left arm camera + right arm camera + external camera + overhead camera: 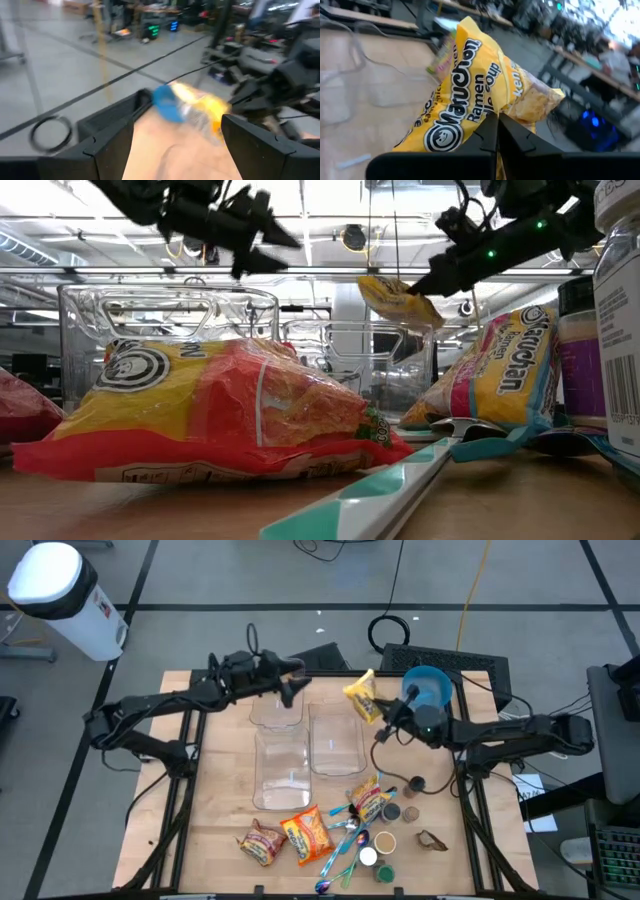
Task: Pick & Place Food Item
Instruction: Put the yellow noodle pack into the top transparent bin
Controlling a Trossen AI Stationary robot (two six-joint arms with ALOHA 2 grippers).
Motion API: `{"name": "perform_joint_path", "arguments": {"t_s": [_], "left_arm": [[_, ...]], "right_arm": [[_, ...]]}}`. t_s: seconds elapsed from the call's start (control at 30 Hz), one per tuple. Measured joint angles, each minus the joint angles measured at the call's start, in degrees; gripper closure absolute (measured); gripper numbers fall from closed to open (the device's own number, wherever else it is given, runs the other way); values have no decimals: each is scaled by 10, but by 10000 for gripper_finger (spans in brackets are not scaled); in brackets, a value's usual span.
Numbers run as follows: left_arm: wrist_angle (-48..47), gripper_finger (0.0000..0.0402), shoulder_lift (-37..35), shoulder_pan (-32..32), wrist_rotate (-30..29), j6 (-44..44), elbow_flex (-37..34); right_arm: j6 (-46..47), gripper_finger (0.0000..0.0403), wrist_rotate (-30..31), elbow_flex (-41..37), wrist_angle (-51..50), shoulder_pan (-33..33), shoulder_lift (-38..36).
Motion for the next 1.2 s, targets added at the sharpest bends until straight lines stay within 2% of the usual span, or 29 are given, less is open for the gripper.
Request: {"name": "perform_joint_path", "arguments": {"t_s": [0.33, 0.9, 1.2], "left_arm": [[61, 93, 68, -78, -15, -17, 18], [190, 94, 164, -127, -21, -77, 18], [219, 96, 173, -126, -90, -80, 18]], "right_arm": [[-77, 403, -1, 0, 105, 43, 46], [-62, 403, -1, 1, 137, 51, 51], [-62, 403, -1, 1, 134, 61, 51]]}}
